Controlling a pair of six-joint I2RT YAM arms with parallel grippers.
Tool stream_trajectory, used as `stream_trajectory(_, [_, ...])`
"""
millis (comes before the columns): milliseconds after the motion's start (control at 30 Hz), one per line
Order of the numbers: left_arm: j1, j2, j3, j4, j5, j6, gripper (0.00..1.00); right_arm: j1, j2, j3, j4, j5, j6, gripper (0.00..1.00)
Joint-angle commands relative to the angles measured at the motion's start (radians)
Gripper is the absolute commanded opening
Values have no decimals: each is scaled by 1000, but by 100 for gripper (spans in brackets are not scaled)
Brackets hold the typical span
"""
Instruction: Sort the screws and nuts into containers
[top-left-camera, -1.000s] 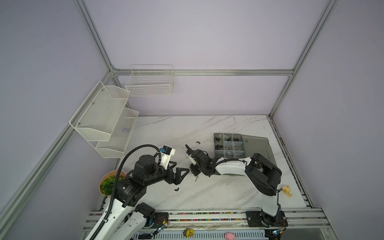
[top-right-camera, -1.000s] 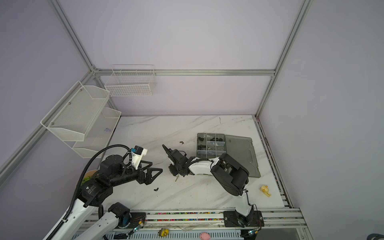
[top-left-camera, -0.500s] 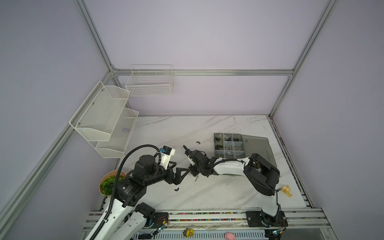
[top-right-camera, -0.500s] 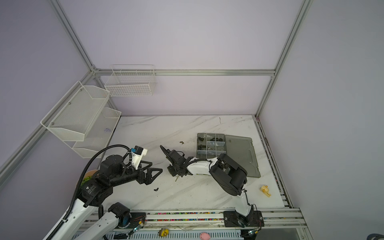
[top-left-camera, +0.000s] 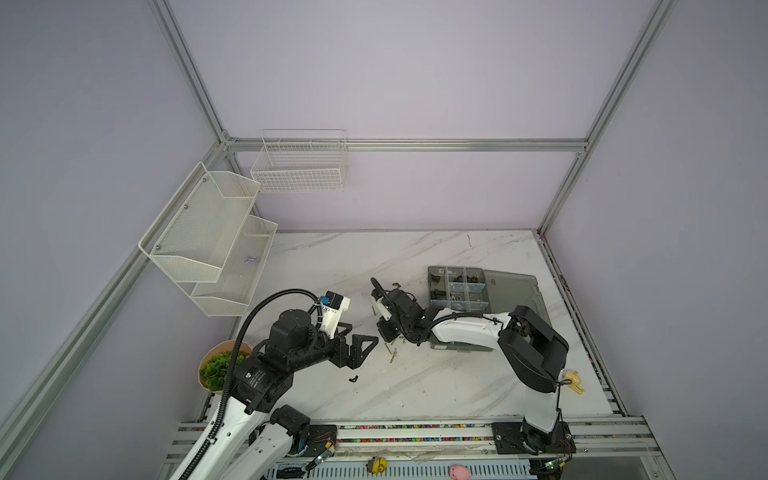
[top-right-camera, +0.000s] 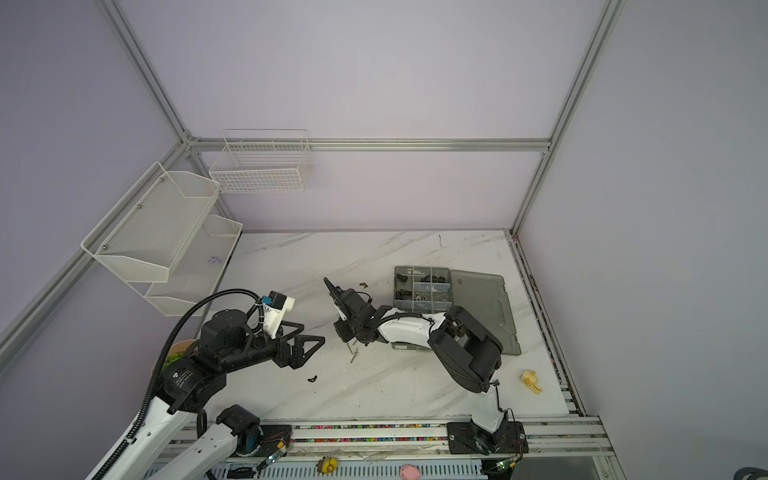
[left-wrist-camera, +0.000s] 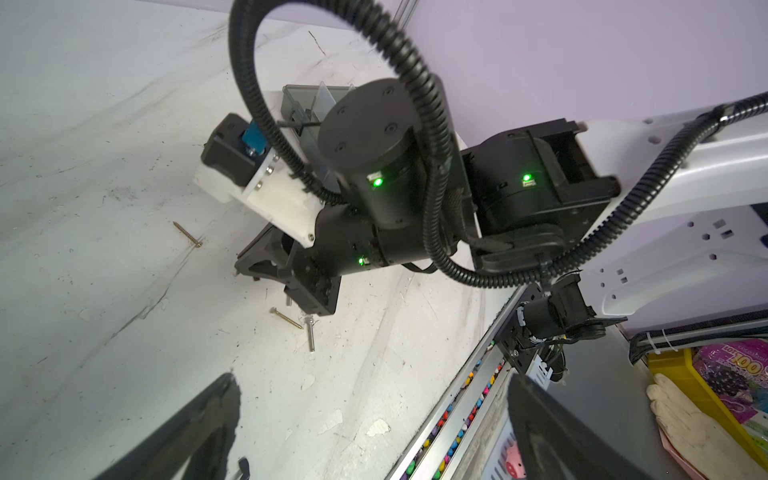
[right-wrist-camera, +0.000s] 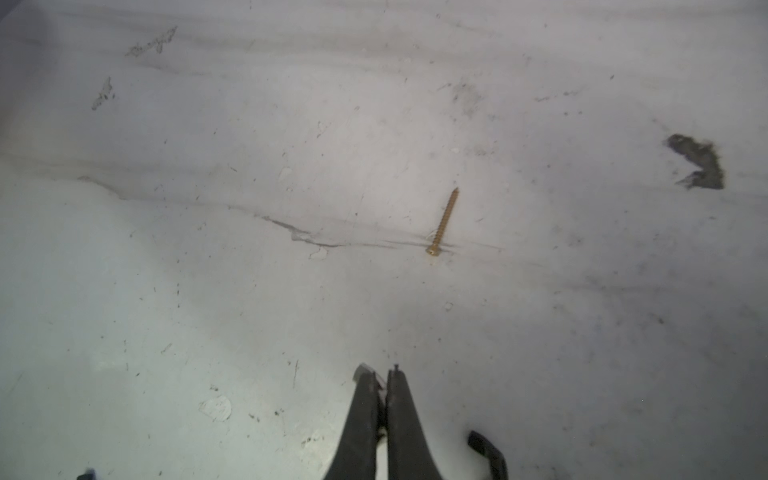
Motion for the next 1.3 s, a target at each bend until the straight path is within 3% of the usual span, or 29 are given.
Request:
stream_trajectory(0, [-4, -4, -32, 23, 1, -4, 100, -53, -80, -23, 56, -89, 23, 0])
stream_trajectory(167, [-5, -8, -31, 25, 7, -5, 100, -158, -172, -71, 66, -139, 56, 0])
stream_trajectory(400, [-5, -3, -34, 28, 27, -4, 100, -373, -316, -207, -7, -112, 150, 0])
stream_trajectory(700, [-5, 25, -37, 42, 82, -2, 100, -615, -424, -339, -82, -59, 166, 0])
stream_trajectory(1100, [-5, 24, -39, 44, 81, -2, 100, -716, -398, -349, -90, -15, 121, 0])
stream_trajectory(1267, [-5, 25, -39, 43, 79, -1, 100, -717, -387, -329, -69, -15, 102, 18])
